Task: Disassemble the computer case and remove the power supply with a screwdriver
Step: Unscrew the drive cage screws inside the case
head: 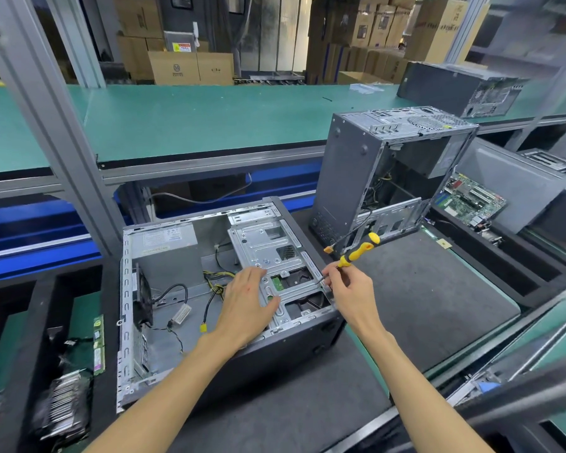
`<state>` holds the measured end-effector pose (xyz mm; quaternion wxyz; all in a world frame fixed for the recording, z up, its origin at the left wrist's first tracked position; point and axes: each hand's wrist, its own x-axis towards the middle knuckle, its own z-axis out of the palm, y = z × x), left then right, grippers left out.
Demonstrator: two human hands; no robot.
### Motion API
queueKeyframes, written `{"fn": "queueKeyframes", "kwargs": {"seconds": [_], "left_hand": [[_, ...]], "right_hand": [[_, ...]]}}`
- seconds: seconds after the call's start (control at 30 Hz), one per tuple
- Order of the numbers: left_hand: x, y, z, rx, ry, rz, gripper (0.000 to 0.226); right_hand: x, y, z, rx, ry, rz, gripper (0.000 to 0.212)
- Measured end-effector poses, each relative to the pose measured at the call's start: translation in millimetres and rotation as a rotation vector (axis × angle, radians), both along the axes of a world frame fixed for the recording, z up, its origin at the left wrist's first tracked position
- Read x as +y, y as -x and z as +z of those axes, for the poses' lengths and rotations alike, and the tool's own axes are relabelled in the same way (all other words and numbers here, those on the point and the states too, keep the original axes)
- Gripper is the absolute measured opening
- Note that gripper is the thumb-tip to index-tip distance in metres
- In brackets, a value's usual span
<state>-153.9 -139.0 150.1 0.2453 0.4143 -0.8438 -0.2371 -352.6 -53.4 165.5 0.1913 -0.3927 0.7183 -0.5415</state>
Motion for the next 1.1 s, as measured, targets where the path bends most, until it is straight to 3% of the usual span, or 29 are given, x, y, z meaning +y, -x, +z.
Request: {"fn": "queueKeyframes", "kwargs": {"seconds": [0.3,0.47,0.67,0.9,1.1], "left_hand": [[13,7,-4,-0.014,-0.024,-0.047,0.067],[14,3,-3,-0.042,0.009,0.068,0.079],[14,-1,-3,-0.038,-0.052,0.04,0.081],[14,-4,0,-0.036,-0.091,0.005,0.076],[11,-6,-2,0.03,-0.119,-0.028,0.052]], "right_hand": [[2,-3,-2,-0.006,0.005,-0.007,0.026],[2,-17,4,0.025,0.004,0.099,0.025],[0,-30,8,0.042,-0.003,0.178,0.022],[7,-23,5,0.037,0.009,0.191,0.028],[12,-23,6,0.066,0.015,0.226,0.032]]}}
